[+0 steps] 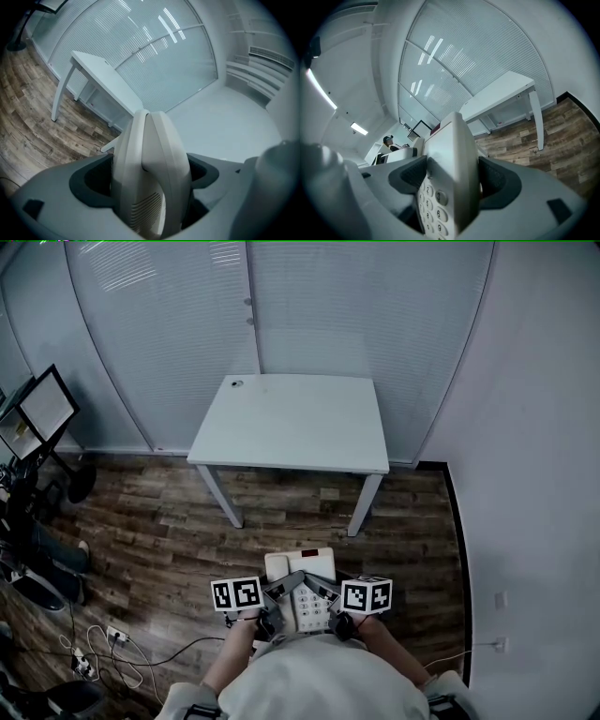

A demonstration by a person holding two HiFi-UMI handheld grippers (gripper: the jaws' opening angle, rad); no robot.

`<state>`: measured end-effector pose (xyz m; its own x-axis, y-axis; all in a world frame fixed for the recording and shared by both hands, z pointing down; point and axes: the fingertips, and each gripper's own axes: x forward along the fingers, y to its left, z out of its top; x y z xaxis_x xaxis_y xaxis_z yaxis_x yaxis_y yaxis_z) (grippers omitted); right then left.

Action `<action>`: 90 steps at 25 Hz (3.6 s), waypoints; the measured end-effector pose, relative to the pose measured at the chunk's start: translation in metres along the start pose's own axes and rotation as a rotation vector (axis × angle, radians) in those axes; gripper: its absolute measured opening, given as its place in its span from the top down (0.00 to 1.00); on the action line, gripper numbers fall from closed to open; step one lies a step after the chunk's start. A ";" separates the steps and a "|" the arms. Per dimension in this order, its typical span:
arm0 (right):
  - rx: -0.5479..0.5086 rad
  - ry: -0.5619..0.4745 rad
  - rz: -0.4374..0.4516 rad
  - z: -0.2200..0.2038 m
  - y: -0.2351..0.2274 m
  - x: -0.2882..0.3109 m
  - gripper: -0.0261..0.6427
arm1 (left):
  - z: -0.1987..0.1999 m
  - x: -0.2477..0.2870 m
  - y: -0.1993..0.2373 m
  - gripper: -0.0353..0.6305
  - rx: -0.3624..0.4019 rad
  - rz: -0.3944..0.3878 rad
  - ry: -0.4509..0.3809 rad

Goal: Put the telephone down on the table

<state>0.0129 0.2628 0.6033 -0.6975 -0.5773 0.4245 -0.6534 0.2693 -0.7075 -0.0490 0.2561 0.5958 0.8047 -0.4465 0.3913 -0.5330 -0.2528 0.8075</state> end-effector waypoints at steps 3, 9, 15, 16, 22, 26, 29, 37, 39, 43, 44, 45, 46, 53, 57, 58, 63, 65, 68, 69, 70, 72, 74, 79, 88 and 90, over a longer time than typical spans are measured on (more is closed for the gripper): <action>0.005 -0.005 0.006 0.003 -0.002 -0.002 0.44 | 0.001 0.004 -0.003 0.30 0.004 0.006 0.004; 0.013 -0.006 0.014 0.001 -0.009 -0.007 0.44 | -0.005 0.010 -0.005 0.30 0.017 0.009 0.007; 0.018 0.003 0.020 0.008 -0.018 -0.006 0.44 | -0.001 0.019 -0.005 0.30 0.005 0.023 0.004; 0.018 0.004 0.019 0.008 -0.019 -0.006 0.44 | -0.001 0.020 -0.005 0.30 0.002 0.025 0.004; 0.028 0.006 0.013 0.015 -0.026 -0.009 0.44 | 0.001 0.030 -0.008 0.30 -0.002 0.026 0.011; 0.043 0.015 0.008 0.018 -0.033 -0.007 0.44 | 0.003 0.037 -0.006 0.30 -0.018 0.031 0.014; 0.041 0.020 0.009 0.024 -0.035 -0.003 0.44 | 0.009 0.040 -0.003 0.30 -0.023 0.033 0.013; 0.049 0.023 0.003 0.040 -0.044 0.014 0.44 | 0.030 0.052 0.007 0.30 -0.028 0.032 0.015; 0.052 0.024 -0.001 0.045 -0.047 0.019 0.44 | 0.035 0.056 0.010 0.30 -0.032 0.032 0.019; 0.051 0.027 -0.006 0.055 -0.051 0.031 0.44 | 0.049 0.061 0.017 0.30 -0.031 0.025 0.019; 0.052 0.029 -0.007 0.058 -0.051 0.035 0.44 | 0.053 0.062 0.020 0.30 -0.033 0.026 0.019; 0.053 0.031 -0.008 0.061 -0.052 0.039 0.44 | 0.057 0.063 0.022 0.30 -0.035 0.026 0.019; 0.054 0.033 -0.008 0.064 -0.053 0.042 0.44 | 0.062 0.065 0.024 0.30 -0.037 0.027 0.019; 0.037 0.044 -0.013 0.096 -0.060 0.070 0.44 | 0.099 0.079 0.038 0.30 -0.048 0.020 0.006; 0.039 0.046 -0.019 0.115 -0.064 0.085 0.44 | 0.121 0.089 0.044 0.30 -0.054 0.014 0.008; 0.040 0.047 -0.020 0.120 -0.066 0.088 0.44 | 0.126 0.091 0.046 0.30 -0.055 0.014 0.010; 0.040 0.052 -0.021 0.148 -0.071 0.113 0.44 | 0.160 0.102 0.057 0.30 -0.055 0.011 0.009; 0.037 0.056 -0.018 0.158 -0.072 0.123 0.44 | 0.174 0.105 0.061 0.30 -0.058 0.012 0.006; 0.035 0.063 -0.014 0.173 -0.071 0.139 0.44 | 0.193 0.108 0.068 0.30 -0.061 0.015 0.001; 0.034 0.065 -0.013 0.178 -0.070 0.144 0.44 | 0.200 0.109 0.070 0.30 -0.063 0.016 0.000; 0.034 0.067 -0.012 0.183 -0.070 0.149 0.44 | 0.207 0.110 0.072 0.30 -0.065 0.016 0.000; 0.033 0.073 -0.011 0.193 -0.071 0.160 0.44 | 0.220 0.113 0.078 0.30 -0.069 0.016 -0.002; 0.034 0.079 -0.011 0.204 -0.072 0.171 0.44 | 0.234 0.116 0.083 0.30 -0.071 0.017 -0.003; 0.033 0.081 -0.010 0.232 -0.074 0.198 0.44 | 0.269 0.124 0.095 0.30 -0.064 0.011 -0.002; 0.037 0.040 -0.036 0.274 -0.084 0.240 0.44 | 0.325 0.145 0.118 0.30 -0.038 -0.020 0.023; 0.041 0.031 -0.043 0.281 -0.089 0.247 0.44 | 0.334 0.151 0.122 0.30 -0.032 -0.027 0.031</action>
<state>-0.0185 -0.1202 0.6118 -0.6779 -0.5635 0.4722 -0.6711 0.2121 -0.7104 -0.0797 -0.1288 0.6064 0.8264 -0.4133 0.3823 -0.5029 -0.2366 0.8313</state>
